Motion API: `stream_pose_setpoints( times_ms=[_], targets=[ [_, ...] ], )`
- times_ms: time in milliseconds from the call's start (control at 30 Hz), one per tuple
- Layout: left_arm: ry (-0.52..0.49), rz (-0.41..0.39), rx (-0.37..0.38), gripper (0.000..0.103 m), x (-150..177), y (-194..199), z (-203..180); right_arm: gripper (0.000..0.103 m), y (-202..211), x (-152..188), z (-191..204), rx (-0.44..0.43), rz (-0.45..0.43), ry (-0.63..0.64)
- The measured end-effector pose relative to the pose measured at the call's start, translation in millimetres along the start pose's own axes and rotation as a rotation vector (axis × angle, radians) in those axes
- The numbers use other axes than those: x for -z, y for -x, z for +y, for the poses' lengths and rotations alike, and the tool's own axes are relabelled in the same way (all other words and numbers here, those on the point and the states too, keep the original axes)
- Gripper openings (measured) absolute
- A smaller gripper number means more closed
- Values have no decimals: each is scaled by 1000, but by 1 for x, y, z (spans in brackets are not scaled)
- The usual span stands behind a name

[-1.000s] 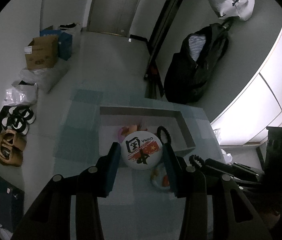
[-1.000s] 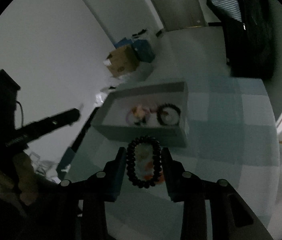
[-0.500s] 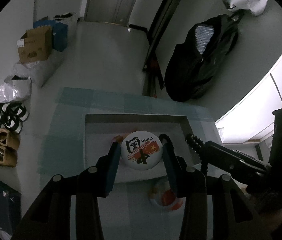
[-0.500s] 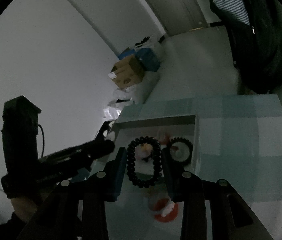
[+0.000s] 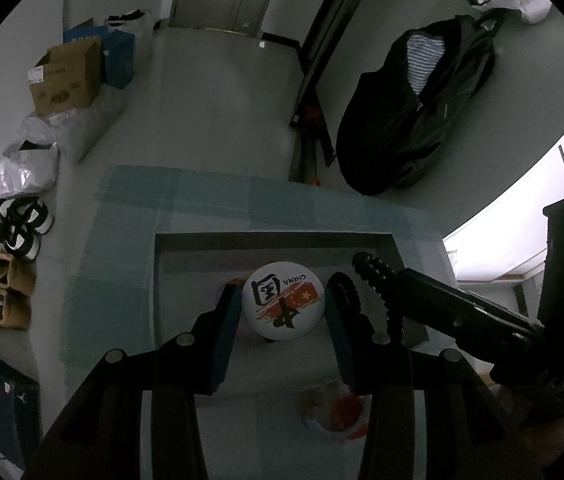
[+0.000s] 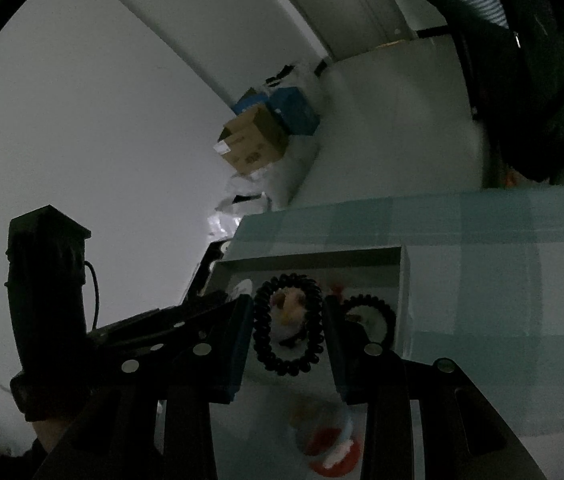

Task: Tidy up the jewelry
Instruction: 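Carry the badge and hair tie over the grey box with both tools, then open both tools to release the badge and hair tie into the box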

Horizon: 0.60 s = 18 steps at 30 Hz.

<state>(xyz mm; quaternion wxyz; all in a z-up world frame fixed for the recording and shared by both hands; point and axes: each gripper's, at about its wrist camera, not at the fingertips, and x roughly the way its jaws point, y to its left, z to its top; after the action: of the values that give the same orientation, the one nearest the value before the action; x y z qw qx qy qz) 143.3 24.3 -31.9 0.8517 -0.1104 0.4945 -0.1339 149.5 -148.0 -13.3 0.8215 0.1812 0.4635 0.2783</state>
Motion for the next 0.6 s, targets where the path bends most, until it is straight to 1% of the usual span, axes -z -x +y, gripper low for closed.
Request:
stream_pose_setpoints(
  times_ms=[600],
  targets=[
    [-2, 22, -23, 38, 1, -10, 2, 34, -13, -1, -11, 27, 38, -54]
  ],
)
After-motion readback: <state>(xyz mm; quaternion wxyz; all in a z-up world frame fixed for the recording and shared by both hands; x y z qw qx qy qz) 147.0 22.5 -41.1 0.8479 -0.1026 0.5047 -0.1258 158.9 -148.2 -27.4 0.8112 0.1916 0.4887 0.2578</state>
